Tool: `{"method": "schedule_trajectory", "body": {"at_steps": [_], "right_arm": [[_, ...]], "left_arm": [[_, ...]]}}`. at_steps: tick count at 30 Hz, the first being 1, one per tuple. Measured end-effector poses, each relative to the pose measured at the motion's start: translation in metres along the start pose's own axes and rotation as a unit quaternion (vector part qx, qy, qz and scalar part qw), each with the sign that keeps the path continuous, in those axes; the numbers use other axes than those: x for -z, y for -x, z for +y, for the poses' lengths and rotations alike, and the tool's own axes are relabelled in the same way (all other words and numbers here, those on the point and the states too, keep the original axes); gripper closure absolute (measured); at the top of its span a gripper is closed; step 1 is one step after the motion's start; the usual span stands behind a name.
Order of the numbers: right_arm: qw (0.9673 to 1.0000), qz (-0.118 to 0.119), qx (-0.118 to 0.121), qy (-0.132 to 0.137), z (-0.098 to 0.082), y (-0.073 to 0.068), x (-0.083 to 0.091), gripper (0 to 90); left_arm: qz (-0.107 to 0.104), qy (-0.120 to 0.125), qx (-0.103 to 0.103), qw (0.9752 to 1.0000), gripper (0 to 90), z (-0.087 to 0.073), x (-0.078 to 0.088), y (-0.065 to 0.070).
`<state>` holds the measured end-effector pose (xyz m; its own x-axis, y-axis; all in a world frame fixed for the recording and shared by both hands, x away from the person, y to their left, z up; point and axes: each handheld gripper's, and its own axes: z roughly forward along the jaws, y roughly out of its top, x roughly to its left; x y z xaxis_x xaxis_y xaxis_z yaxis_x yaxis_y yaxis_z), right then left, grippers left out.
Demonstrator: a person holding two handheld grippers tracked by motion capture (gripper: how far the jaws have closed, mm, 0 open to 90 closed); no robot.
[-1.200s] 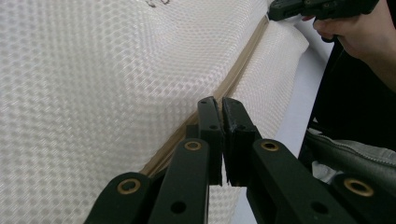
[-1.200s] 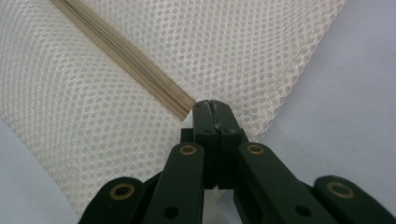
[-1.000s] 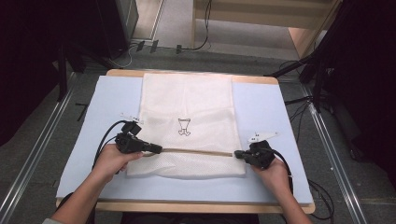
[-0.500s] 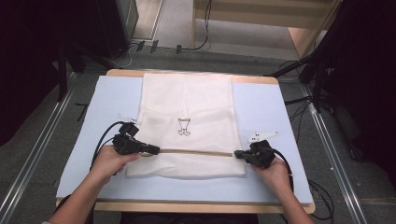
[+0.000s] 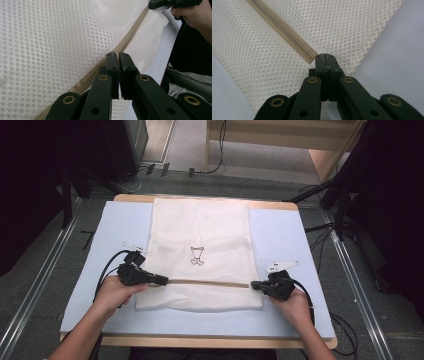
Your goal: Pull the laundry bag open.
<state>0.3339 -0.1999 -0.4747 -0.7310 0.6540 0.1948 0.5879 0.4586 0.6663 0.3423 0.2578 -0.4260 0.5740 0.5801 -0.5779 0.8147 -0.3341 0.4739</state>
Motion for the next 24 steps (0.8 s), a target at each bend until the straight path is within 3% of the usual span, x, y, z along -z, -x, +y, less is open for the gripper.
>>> {"method": "schedule_trajectory", "body": {"at_steps": [10, 24], "right_arm": [[1.0, 0.002, 0.001, 0.003, -0.001, 0.001, 0.0, 90.0], [1.0, -0.001, 0.0, 0.005, -0.001, 0.0, 0.0, 90.0]], "left_arm": [[0.003, 0.007, 0.006, 1.0, 88.9, -0.008, 0.012, -0.007], [0.006, 0.002, 0.006, 1.0, 88.9, -0.008, 0.014, -0.007]]}}
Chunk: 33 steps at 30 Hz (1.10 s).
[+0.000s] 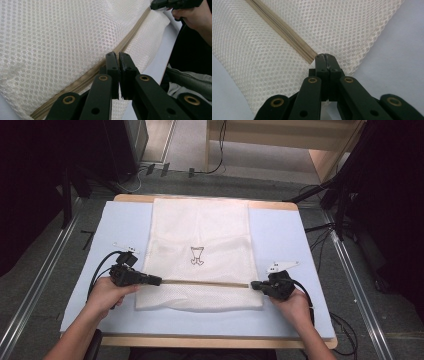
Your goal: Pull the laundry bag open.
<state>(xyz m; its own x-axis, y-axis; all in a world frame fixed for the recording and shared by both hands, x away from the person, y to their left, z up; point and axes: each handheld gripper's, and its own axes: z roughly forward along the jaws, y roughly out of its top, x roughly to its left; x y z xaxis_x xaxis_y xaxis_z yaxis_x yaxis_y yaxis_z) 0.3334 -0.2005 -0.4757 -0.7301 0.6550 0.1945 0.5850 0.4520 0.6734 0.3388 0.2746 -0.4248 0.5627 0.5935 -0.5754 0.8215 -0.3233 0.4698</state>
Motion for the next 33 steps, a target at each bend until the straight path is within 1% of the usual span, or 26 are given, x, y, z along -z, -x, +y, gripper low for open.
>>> {"method": "schedule_trajectory", "body": {"at_steps": [2, 3, 4, 5, 6, 10, 11, 12, 13, 14, 15, 16, 18, 19, 20, 22, 23, 24, 26, 27, 28, 29, 30, 31, 32, 33], "right_arm": [[1.0, 0.0, 0.0, 0.0, 0.0, 0.0, 0.0, 90.0], [1.0, 0.0, 0.001, 0.0, 0.0, 0.0, 0.0, 90.0], [1.0, 0.0, 0.0, 0.0, 0.0, 0.0, 0.0, 90.0], [1.0, 0.0, 0.0, 0.0, 0.0, 0.0, 0.0, 90.0], [1.0, 0.0, 0.001, 0.0, 0.0, 0.0, 0.0, 90.0], [1.0, 0.0, 0.0, 0.0, 0.0, 0.0, 0.0, 90.0], [1.0, 0.0, 0.0, 0.0, 0.0, 0.0, 0.0, 90.0], [1.0, -0.001, 0.0, 0.0, 0.0, 0.0, 0.0, 90.0], [1.0, -0.001, 0.0, 0.0, 0.0, 0.0, 0.0, 90.0], [1.0, -0.001, 0.001, 0.0, 0.0, 0.0, 0.0, 90.0], [1.0, -0.001, 0.001, 0.001, 0.0, 0.0, 0.0, 90.0], [1.0, -0.001, 0.001, 0.0, 0.0, 0.0, 0.0, 90.0], [1.0, 0.0, 0.0, 0.0, 0.0, 0.0, 0.0, 90.0], [1.0, 0.0, 0.001, 0.001, 0.0, 0.0, 0.0, 90.0], [1.0, 0.0, 0.0, 0.0, 0.0, 0.0, 0.0, 90.0], [1.0, 0.0, 0.001, 0.001, 0.0, 0.0, 0.0, 90.0], [1.0, 0.001, 0.001, 0.001, 0.0, 0.0, 0.0, 90.0], [1.0, 0.001, 0.001, 0.001, 0.0, 0.0, 0.0, 90.0], [1.0, 0.001, 0.0, 0.0, 0.0, 0.0, 0.0, 90.0], [1.0, 0.0, 0.0, 0.0, 0.0, 0.0, 0.0, 90.0], [1.0, 0.0, -0.002, 0.0, 0.0, 0.0, 0.0, 90.0], [1.0, 0.001, -0.002, -0.001, 0.0, 0.0, 0.0, 90.0], [1.0, 0.001, -0.002, -0.001, 0.0, 0.0, 0.0, 90.0], [1.0, 0.001, -0.002, -0.001, 0.0, 0.0, 0.0, 90.0], [1.0, 0.002, -0.001, -0.001, 0.0, 0.0, 0.0, 90.0], [1.0, 0.002, 0.001, -0.002, 0.001, 0.001, 0.0, 90.0]], "left_arm": [[-0.002, 0.002, 0.004, 1.0, 89.0, 0.0, 0.0, 0.0], [-0.001, -0.003, 0.003, 1.0, 89.0, 0.0, 0.0, 0.0], [0.001, -0.002, 0.004, 1.0, 89.0, 0.0, 0.0, 0.0], [-0.001, -0.005, 0.004, 1.0, 89.0, 0.0, 0.0, 0.0], [0.0, -0.005, 0.001, 1.0, 89.0, 0.0, -0.001, 0.0], [0.001, -0.006, 0.002, 1.0, 89.0, 0.0, -0.001, 0.0], [0.011, -0.008, 0.001, 0.9999, 89.0, 0.0, -0.001, 0.0], [0.013, -0.014, -0.001, 0.9998, 89.1, -0.001, 0.001, -0.002], [0.011, -0.012, 0.004, 0.9999, 89.0, -0.003, 0.001, -0.003], [0.014, -0.011, 0.005, 0.9998, 89.0, -0.004, 0.003, -0.004], [0.012, -0.011, 0.006, 0.9998, 89.0, -0.005, 0.004, -0.005], [0.019, -0.008, 0.006, 0.9998, 89.0, -0.005, 0.006, -0.005], [0.018, -0.007, 0.007, 0.9998, 89.0, -0.007, 0.009, -0.007], [0.026, -0.006, 0.007, 0.9996, 89.0, -0.008, 0.011, -0.008], [0.026, -0.007, 0.008, 0.9996, 89.0, -0.009, 0.013, -0.009], [0.032, -0.006, 0.012, 0.9994, 89.0, -0.012, 0.017, -0.012], [0.033, -0.004, 0.008, 0.9994, 89.0, -0.013, 0.019, -0.013], [0.04, -0.001, 0.003, 0.9992, 89.0, -0.015, 0.021, -0.014], [0.044, 0.0, 0.01, 0.999, 89.0, -0.018, 0.026, -0.017], [0.053, 0.004, 0.015, 0.9985, 89.0, -0.019, 0.028, -0.019], [0.056, 0.008, 0.022, 0.9982, 88.9, -0.022, 0.031, -0.022], [0.061, 0.009, 0.024, 0.9978, 89.0, -0.024, 0.035, -0.026], [0.066, 0.016, 0.032, 0.9972, 88.9, -0.027, 0.039, -0.029], [0.063, 0.023, 0.039, 0.997, 88.9, -0.03, 0.043, -0.032], [0.065, 0.024, 0.039, 0.9968, 88.9, -0.032, 0.047, -0.035], [0.064, 0.029, 0.044, 0.9965, 88.9, -0.035, 0.051, -0.038]]}}
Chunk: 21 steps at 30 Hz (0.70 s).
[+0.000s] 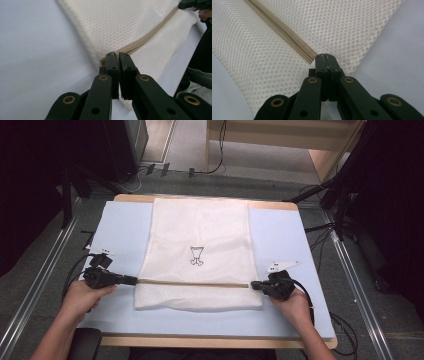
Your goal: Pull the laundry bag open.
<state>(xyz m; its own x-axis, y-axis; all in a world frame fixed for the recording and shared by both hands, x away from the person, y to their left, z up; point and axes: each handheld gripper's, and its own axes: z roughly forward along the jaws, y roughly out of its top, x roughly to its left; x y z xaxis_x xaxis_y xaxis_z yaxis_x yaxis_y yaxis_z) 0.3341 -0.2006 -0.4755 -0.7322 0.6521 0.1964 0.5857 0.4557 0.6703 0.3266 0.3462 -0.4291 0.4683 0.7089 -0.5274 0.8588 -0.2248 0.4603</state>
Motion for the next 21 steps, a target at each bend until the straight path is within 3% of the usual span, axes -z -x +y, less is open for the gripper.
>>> {"method": "schedule_trajectory", "body": {"at_steps": [3, 8, 10, 13, 21], "right_arm": [[1.0, 0.002, 0.001, 0.0, 0.0, 0.0, 0.0, 90.0], [1.0, 0.005, -0.003, -0.002, 0.001, 0.001, 0.0, 90.0], [0.9999, 0.007, -0.01, -0.007, 0.003, 0.001, 0.0, 90.0], [0.9998, 0.015, -0.01, -0.008, 0.005, 0.002, 0.001, 86.7], [0.9996, 0.014, -0.014, 0.019, 0.015, -0.002, 0.008, 76.4]], "left_arm": [[-0.009, 0.014, 0.008, 0.9998, 88.9, -0.002, 0.007, -0.006], [0.021, 0.004, -0.01, 0.9997, 88.0, -0.001, 0.002, -0.002], [0.031, 0.006, -0.027, 0.9991, 86.7, -0.002, -0.001, 0.001], [0.024, 0.021, -0.031, 0.999, 76.5, -0.001, 0.001, 0.002], [0.052, 0.032, -0.071, 0.9956, 60.5, 0.002, -0.005, 0.005]]}}
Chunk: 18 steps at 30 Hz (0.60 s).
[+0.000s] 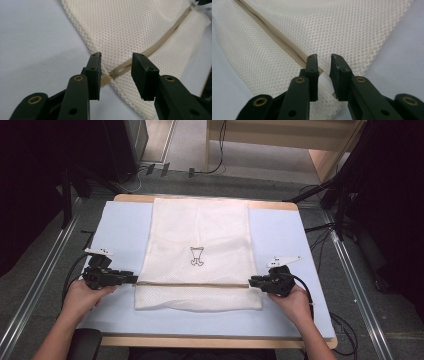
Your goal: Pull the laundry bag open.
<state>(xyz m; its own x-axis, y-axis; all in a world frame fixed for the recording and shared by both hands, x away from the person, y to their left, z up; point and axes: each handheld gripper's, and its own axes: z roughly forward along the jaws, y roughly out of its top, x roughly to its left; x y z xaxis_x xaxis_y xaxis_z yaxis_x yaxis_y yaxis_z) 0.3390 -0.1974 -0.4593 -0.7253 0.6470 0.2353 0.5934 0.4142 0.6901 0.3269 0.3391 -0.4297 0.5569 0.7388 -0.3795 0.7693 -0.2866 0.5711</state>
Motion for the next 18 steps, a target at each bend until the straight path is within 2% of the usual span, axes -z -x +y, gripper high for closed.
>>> {"method": "schedule_trajectory", "body": {"at_steps": [4, 9, 12, 18], "right_arm": [[0.9999, -0.001, -0.001, 0.012, 0.002, -0.002, 0.003, 71.2], [0.9996, -0.01, -0.005, 0.025, 0.002, 0.003, 0.008, 66.5], [0.9992, -0.019, -0.009, 0.034, 0.0, 0.008, 0.013, 62.3], [0.9977, -0.039, -0.021, 0.051, -0.004, 0.018, 0.019, 53.7]], "left_arm": [[0.012, 0.012, 0.0, 0.9998, 52.7, 0.001, 0.001, -0.001], [0.036, 0.02, 0.001, 0.9991, 43.6, 0.001, 0.002, -0.004], [0.068, 0.023, -0.009, 0.9974, 42.1, 0.001, 0.004, -0.005], [0.085, 0.027, -0.014, 0.9959, 39.3, 0.0, 0.006, -0.009]]}}
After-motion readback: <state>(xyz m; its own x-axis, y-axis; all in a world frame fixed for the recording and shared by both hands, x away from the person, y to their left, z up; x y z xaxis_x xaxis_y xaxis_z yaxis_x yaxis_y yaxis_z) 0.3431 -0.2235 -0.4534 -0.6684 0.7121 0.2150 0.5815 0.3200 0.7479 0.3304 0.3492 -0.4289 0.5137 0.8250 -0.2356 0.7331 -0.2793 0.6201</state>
